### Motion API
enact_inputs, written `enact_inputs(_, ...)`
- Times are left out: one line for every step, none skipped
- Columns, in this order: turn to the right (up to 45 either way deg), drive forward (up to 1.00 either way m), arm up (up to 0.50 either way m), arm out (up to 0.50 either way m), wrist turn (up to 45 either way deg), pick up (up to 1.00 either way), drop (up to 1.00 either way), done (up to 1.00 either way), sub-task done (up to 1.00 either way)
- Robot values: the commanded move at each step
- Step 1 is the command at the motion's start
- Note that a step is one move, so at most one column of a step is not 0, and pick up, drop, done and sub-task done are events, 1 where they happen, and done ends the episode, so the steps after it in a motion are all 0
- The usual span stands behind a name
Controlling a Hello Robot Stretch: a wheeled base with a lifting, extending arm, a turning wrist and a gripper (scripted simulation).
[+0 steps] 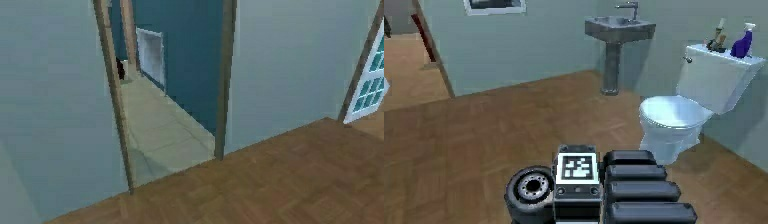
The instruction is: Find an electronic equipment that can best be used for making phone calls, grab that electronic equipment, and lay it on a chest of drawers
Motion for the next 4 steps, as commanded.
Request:
enact_inputs(0.0, 1.0, 0.0, 0.0, 0.0, 0.0, 0.0, 0.0, 0.0)
enact_inputs(-9.0, 0.0, 0.0, 0.0, 0.0, 0.0, 0.0, 0.0, 0.0)
enact_inputs(0.0, 0.4, 0.0, 0.0, 0.0, 0.0, 0.0, 0.0, 0.0)
enact_inputs(-9.0, 0.0, 0.0, 0.0, 0.0, 0.0, 0.0, 0.0, 0.0)
